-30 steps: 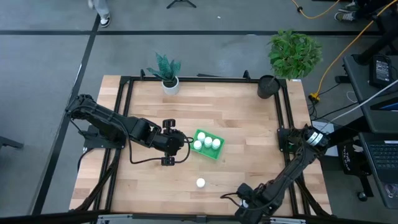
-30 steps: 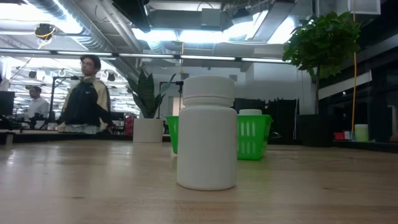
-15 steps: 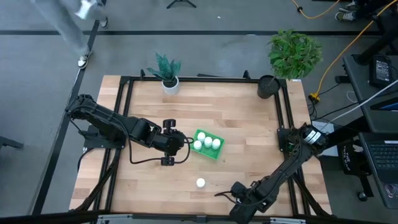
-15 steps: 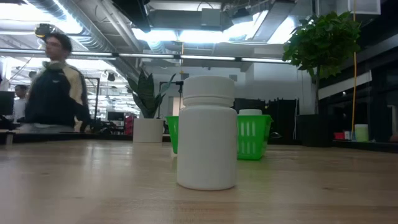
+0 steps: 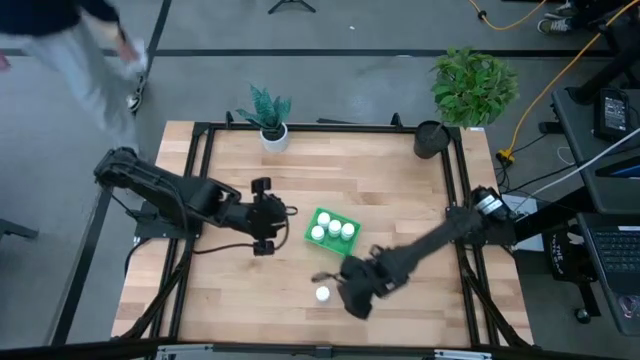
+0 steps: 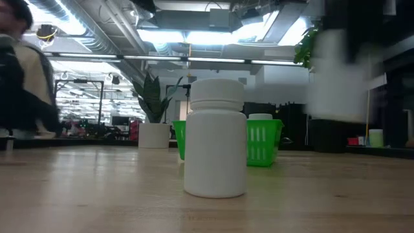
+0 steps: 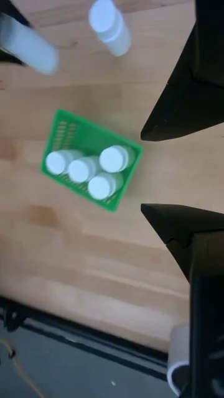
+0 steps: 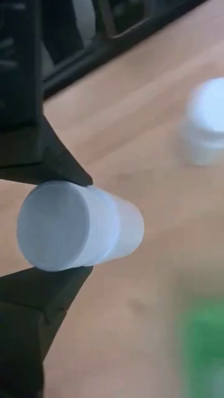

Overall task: Pick and place pill bottles into a basket
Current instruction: Put the white pill bottle into the green bin

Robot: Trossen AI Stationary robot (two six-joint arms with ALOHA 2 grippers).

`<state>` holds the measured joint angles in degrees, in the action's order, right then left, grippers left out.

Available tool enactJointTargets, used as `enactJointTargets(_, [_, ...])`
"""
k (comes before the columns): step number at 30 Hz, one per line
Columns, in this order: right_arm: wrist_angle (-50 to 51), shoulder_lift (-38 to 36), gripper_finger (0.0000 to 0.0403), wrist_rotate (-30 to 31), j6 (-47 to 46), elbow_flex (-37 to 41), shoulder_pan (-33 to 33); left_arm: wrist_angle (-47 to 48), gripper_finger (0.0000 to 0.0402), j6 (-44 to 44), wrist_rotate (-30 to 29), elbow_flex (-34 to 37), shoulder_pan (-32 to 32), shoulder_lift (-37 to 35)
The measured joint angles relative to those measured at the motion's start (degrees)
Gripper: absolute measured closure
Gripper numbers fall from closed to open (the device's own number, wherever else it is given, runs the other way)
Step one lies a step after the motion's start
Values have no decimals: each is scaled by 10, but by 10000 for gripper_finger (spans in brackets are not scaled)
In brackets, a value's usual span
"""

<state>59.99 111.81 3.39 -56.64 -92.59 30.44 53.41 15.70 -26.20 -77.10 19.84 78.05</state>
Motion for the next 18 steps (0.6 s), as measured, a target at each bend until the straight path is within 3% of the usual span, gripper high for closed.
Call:
enactJointTargets(9, [10,0,238,31,188,-82,-105,17,233,38,-39,0,1,-53])
enactJointTargets(18, [6,4,238,32,278,-84,-162,23,233,46,-57,0,7,-60])
